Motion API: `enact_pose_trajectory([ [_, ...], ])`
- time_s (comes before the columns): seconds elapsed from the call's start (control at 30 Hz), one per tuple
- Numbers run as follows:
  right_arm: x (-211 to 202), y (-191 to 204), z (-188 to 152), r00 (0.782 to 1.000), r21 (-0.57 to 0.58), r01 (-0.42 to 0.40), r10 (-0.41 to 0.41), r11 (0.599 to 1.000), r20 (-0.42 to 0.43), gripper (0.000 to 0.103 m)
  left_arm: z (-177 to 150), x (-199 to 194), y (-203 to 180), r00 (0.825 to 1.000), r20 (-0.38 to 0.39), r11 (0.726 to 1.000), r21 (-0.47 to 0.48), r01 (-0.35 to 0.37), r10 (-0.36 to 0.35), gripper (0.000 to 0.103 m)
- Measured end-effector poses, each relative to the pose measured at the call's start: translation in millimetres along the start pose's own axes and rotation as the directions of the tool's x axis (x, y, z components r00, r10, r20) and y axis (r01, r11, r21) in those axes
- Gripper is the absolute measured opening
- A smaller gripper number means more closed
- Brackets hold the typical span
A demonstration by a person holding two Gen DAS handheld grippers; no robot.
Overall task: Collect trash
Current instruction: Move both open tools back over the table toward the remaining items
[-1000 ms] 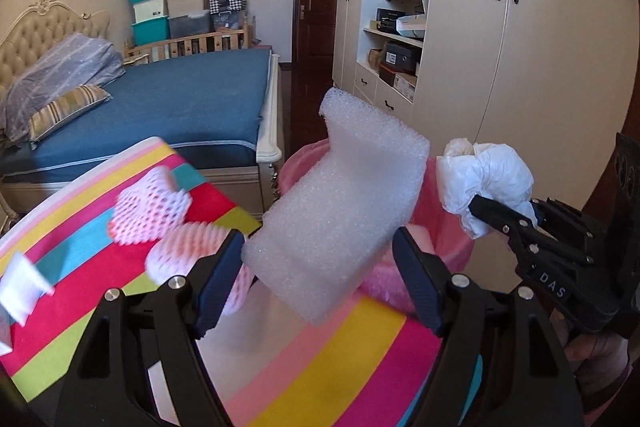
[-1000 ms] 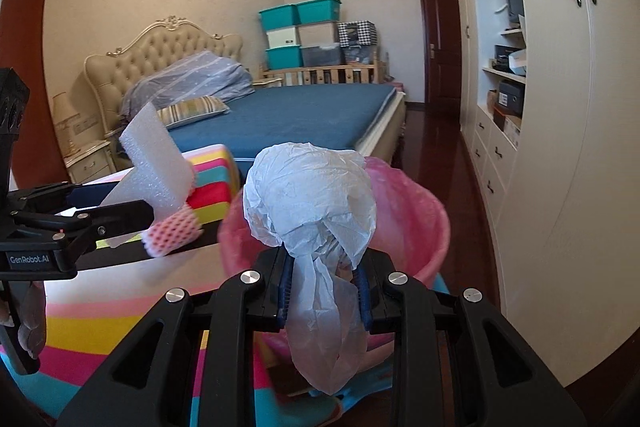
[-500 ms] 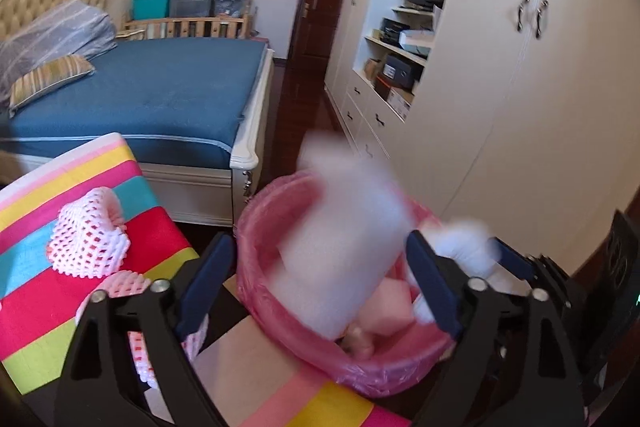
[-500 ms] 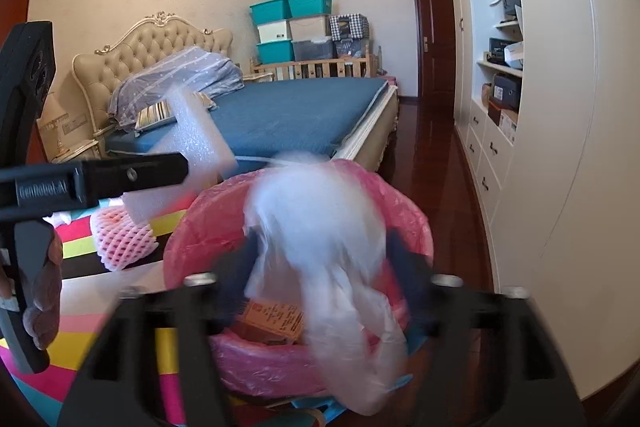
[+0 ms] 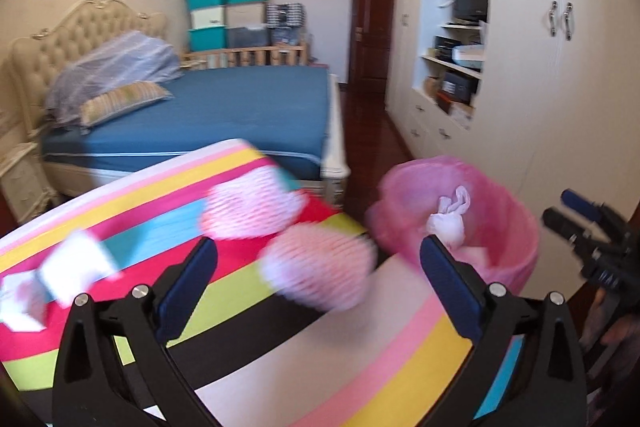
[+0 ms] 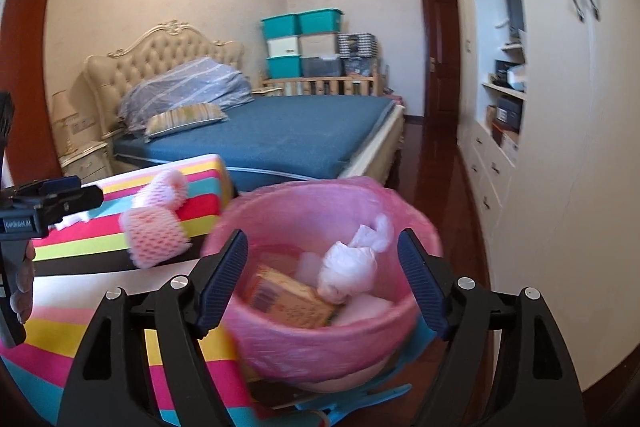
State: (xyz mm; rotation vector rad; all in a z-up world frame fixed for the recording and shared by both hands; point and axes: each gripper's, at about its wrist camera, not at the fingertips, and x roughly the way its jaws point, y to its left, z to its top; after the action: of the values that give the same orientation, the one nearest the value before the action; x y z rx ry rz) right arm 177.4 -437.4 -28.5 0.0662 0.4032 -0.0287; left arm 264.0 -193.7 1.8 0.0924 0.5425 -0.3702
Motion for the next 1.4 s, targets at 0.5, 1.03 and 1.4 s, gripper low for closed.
enact_pose_trajectory([
  [0.5, 51, 140, -5, 0.978, -0.176, -0.178, 0.153, 0.968, -0.144, 0.079, -89, -94, 156, 0.930, -0.061, 0.930, -0.041, -0.366, 0.363, 0.098],
  [1.03, 130, 193, -3, 0.943, -0.292, -0.106, 0.002, 0.950, -0.334, 0.053, -118, -146, 271, 0.863, -0.104, 0.829, -0.239, -0.505, 0.495, 0.098],
  [1.4, 86, 223, 1, 0.962, -0.272, -0.197, 0.133, 0.942, -0.239, 0.021, -114, -127, 298, 0.860, -0.182, 0.817, -0.269, -0.510, 0.477, 0.098],
])
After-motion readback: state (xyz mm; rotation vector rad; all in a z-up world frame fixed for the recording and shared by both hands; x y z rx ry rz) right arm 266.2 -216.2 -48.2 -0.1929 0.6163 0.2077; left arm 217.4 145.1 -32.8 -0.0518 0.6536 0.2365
